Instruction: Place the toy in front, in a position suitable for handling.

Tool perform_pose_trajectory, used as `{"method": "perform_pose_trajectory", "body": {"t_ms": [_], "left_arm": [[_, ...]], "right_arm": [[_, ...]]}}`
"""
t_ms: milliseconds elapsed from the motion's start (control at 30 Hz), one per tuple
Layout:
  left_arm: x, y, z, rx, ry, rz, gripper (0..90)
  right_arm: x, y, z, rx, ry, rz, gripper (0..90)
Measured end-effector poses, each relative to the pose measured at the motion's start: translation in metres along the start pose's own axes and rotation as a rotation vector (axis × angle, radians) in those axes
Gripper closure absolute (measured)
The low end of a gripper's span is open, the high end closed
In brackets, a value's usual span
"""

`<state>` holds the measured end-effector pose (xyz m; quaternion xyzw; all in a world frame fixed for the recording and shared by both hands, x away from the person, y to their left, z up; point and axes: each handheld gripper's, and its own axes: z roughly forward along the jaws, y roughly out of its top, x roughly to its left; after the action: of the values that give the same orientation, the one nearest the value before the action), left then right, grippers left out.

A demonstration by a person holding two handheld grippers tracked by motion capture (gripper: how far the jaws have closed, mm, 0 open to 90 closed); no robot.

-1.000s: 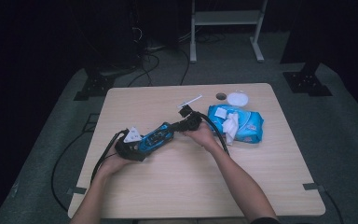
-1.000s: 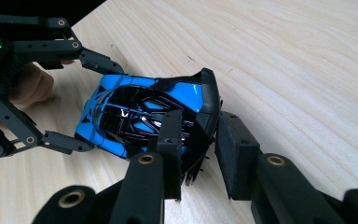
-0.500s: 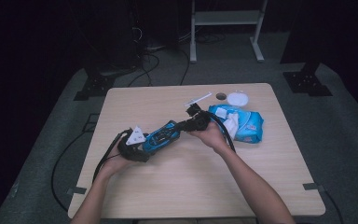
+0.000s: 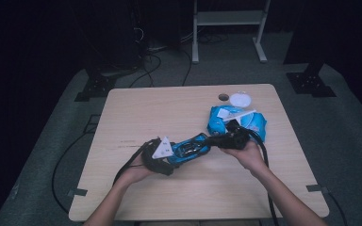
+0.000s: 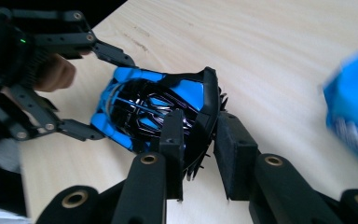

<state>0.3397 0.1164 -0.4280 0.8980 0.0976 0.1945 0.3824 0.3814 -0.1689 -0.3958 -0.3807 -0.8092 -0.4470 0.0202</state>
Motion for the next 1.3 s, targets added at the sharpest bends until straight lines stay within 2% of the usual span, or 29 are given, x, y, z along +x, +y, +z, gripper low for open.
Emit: {"method": "perform_pose_trajectory", "body": {"t_ms": [33,133,167,200,233,267,300,333,367,433,567,667,767,867,900,933,967,1000,1033,1067,1133,1167,1300], "left_arm": [[-0.008,0.005,0.008,0.009,-0.026,0.009,25.8],[-0.015,0.007,0.015,0.018,-0.048,0.021,25.9],[-0.02,0.007,0.019,0.03,-0.071,0.034,25.9],[-0.02,0.007,0.019,0.03,-0.071,0.034,25.9],[-0.024,0.007,0.024,0.038,-0.088,0.043,25.9],[-0.024,0.007,0.024,0.038,-0.088,0.043,25.9],[-0.026,0.006,0.029,0.048,-0.103,0.048,25.9],[-0.026,0.006,0.029,0.048,-0.103,0.048,25.9],[-0.028,0.003,0.034,0.057,-0.123,0.043,25.9],[-0.029,0.001,0.037,0.073,-0.138,0.043,25.9],[-0.03,-0.003,0.041,0.082,-0.162,0.036,25.8],[-0.03,-0.004,0.043,0.088,-0.171,0.037,25.8],[-0.029,-0.006,0.044,0.073,-0.189,0.017,25.6],[-0.028,-0.007,0.045,0.066,-0.198,0.002,25.5],[-0.027,-0.009,0.046,0.059,-0.209,-0.02,25.5],[-0.027,-0.009,0.046,0.059,-0.209,-0.02,25.4],[-0.025,-0.011,0.046,0.054,-0.219,-0.035,25.2],[-0.025,-0.011,0.046,0.054,-0.219,-0.035,24.7],[-0.024,-0.011,0.045,0.05,-0.216,-0.032,24.5],[-0.024,-0.011,0.045,0.05,-0.216,-0.032,24.4],[-0.025,-0.011,0.045,0.045,-0.212,-0.03,24.1],[-0.024,-0.012,0.044,0.04,-0.209,-0.033,23.3],[-0.022,-0.013,0.042,0.043,-0.209,-0.046,19.8]], "right_arm": [[-0.004,-0.016,-0.01,-0.005,-0.001,0.025,72.8],[-0.006,-0.027,-0.015,-0.001,-0.003,0.037,72.8],[-0.007,-0.038,-0.019,0.0,0.0,0.05,72.7],[-0.007,-0.038,-0.019,0.0,0.0,0.05,72.7],[-0.009,-0.048,-0.021,0.004,0.001,0.058,72.6],[-0.009,-0.048,-0.021,0.004,0.001,0.058,72.6],[-0.011,-0.057,-0.02,0.004,0.005,0.074,72.4],[-0.011,-0.057,-0.02,0.004,0.005,0.074,72.4],[-0.013,-0.062,-0.017,0.014,-0.004,0.074,72.2],[-0.014,-0.067,-0.013,0.027,-0.018,0.066,71.9],[-0.016,-0.075,-0.008,0.04,-0.016,0.072,71.1],[-0.015,-0.077,-0.006,0.048,-0.025,0.061,70.2],[-0.015,-0.082,-0.002,0.06,-0.048,0.034,67.4],[-0.017,-0.084,-0.001,0.052,-0.043,0.034,66.1],[-0.017,-0.084,-0.001,0.051,-0.046,0.012,62.3],[-0.017,-0.084,-0.001,0.051,-0.046,0.012,62.3],[-0.016,-0.083,-0.002,0.054,-0.082,-0.022,52.1],[-0.016,-0.083,-0.002,0.054,-0.082,-0.022,52.1],[-0.017,-0.081,-0.006,0.041,-0.117,-0.042,48.3],[-0.018,-0.079,-0.008,0.024,-0.129,-0.047,46.9],[-0.019,-0.077,-0.011,0.004,-0.134,-0.046,44.8],[-0.023,-0.073,-0.018,-0.039,-0.155,-0.051,44.4],[-0.029,-0.065,-0.027,-0.088,-0.174,-0.05,40.7]]}}
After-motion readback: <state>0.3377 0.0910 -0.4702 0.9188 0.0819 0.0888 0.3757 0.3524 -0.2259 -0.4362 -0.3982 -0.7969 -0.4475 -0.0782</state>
